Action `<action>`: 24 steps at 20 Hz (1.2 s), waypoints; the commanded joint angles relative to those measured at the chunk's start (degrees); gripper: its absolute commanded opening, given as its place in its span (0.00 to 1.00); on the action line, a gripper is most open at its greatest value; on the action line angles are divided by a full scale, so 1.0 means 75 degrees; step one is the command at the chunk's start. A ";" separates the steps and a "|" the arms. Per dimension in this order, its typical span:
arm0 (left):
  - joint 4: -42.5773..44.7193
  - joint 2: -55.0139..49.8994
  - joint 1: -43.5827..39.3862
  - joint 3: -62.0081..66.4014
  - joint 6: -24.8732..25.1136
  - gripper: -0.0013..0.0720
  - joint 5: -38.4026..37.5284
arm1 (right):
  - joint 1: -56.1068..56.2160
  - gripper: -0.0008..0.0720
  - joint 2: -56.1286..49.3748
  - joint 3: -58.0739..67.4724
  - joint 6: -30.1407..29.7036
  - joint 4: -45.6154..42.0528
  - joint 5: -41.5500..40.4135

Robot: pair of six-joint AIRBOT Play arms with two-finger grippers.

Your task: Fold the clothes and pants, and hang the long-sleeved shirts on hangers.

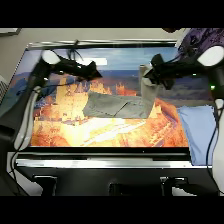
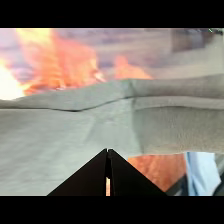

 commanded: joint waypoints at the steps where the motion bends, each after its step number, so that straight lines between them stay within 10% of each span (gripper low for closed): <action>1: 0.0845 0.0886 0.1061 0.0003 0.0009 0.04 -0.1064 | 0.1096 0.05 -0.0501 0.0009 0.0679 -0.0023 -0.1003; 21: 0.0901 0.1370 0.2264 -0.0271 0.0020 0.04 -0.1463 | 0.3459 0.05 -0.2669 0.0009 0.2028 0.0070 -0.4441; 24: 0.0901 0.1370 0.2264 -0.0271 0.0017 0.04 -0.1463 | 0.3506 0.32 -0.2710 0.0009 0.1836 0.0152 -0.4549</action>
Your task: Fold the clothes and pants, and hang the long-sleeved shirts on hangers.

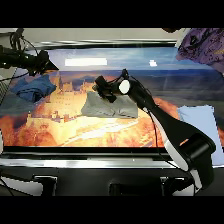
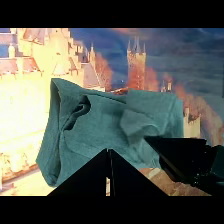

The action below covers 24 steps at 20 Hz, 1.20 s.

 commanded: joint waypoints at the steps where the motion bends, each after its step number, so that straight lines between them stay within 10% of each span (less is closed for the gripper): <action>1: 0.0000 0.0003 0.0009 -0.0020 0.0000 0.04 0.0000 | 0.0055 0.45 -0.0055 0.0009 -0.0548 0.0402 -0.0146; 10: -0.0003 0.0003 0.0009 -0.0020 -0.0006 0.04 0.0000 | -0.0979 0.50 0.1279 0.0009 -0.2524 0.1306 0.1297; 16: -0.0006 0.0006 0.0009 -0.0020 -0.0006 0.04 -0.0009 | -0.4508 0.66 0.1926 -0.0073 -0.4351 0.0813 0.4826; 24: -0.0003 0.0012 0.0009 -0.0020 0.0227 0.04 -0.0052 | -0.6446 0.66 0.0781 -0.2124 -0.6825 0.2314 0.5103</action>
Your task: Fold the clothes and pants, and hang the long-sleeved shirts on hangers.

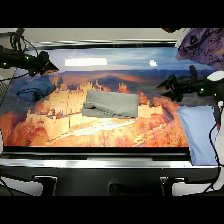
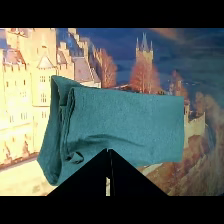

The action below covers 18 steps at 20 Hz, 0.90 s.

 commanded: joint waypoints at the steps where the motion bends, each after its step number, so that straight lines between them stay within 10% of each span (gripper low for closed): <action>1: 0.0003 0.0006 0.0006 -0.0003 0.0111 0.04 -0.0009 | -0.0172 0.66 -0.0729 -0.0653 -0.1230 0.0702 0.0178; 12: 0.0003 0.0003 0.0006 -0.0003 0.0111 0.04 -0.0009 | 0.1545 0.65 -0.2311 -0.0650 -0.1833 0.1547 -0.0708; 16: 0.0006 0.0000 0.0006 -0.0003 0.0114 0.04 -0.0009 | 0.1722 0.12 -0.2326 -0.0638 -0.1813 0.1647 -0.0860; 18: 0.0006 0.0000 0.0006 -0.0003 0.0117 0.04 -0.0009 | 0.1682 0.05 -0.2267 -0.0527 -0.1795 0.1679 -0.0784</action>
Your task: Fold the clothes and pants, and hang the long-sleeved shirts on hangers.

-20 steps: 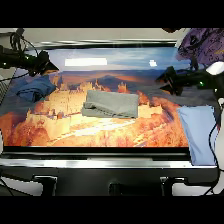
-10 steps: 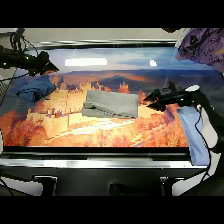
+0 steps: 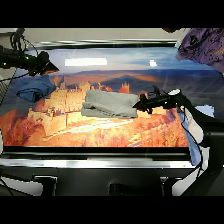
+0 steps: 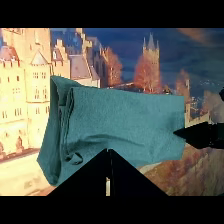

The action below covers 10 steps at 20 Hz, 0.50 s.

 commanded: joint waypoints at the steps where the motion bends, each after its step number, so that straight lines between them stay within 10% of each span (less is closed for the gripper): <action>1: 0.0003 0.0000 0.0006 -0.0003 0.0000 0.04 -0.0003 | -0.0003 0.05 0.0079 0.0198 0.0067 0.0099 0.0003; 10: 0.0000 0.0000 0.0006 -0.0003 -0.0012 0.04 -0.0009 | -0.1577 0.05 0.1020 0.1985 0.1376 -0.0169 0.0035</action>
